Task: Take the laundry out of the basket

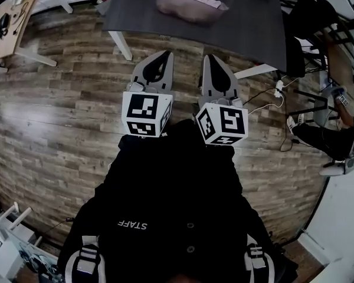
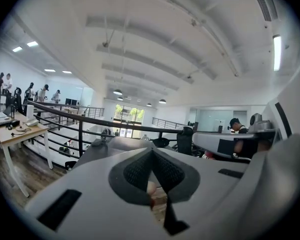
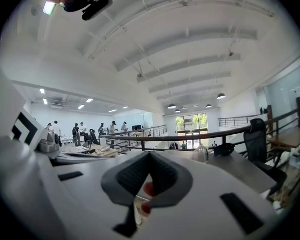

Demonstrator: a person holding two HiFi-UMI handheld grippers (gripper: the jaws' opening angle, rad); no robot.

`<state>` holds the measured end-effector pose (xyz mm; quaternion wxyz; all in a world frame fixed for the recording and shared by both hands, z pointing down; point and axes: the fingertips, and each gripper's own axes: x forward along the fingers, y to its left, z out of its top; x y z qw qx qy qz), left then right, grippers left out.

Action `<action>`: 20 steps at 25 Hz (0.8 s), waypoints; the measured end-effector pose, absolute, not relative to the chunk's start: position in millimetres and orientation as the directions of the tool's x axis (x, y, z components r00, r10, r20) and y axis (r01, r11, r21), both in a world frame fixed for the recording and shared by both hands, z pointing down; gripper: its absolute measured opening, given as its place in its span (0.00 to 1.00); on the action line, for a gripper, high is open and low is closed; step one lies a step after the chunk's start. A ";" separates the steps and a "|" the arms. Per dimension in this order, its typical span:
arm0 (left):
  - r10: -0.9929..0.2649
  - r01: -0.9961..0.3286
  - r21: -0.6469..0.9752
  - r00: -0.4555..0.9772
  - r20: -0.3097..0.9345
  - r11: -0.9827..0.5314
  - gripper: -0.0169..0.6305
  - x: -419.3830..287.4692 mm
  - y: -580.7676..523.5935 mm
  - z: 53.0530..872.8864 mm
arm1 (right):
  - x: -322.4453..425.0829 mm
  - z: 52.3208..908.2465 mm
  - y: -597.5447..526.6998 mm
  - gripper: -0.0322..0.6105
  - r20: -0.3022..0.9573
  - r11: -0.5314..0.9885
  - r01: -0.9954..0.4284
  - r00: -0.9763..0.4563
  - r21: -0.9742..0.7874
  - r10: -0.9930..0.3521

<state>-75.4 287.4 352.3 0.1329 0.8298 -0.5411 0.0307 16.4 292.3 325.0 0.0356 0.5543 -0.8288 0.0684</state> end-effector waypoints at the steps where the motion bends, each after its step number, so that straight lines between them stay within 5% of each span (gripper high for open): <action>1: -0.891 -0.907 0.188 0.410 0.196 -0.376 0.03 -79.0 286.4 353.1 | 13.3 325.2 291.3 0.07 0.134 0.378 -0.923 -0.385 -0.075 -0.913; 20: -0.916 -0.951 0.167 0.299 0.268 -0.261 0.03 -85.5 145.7 390.3 | 77.7 351.9 127.8 0.07 0.157 0.325 -0.935 -0.345 -0.139 -0.925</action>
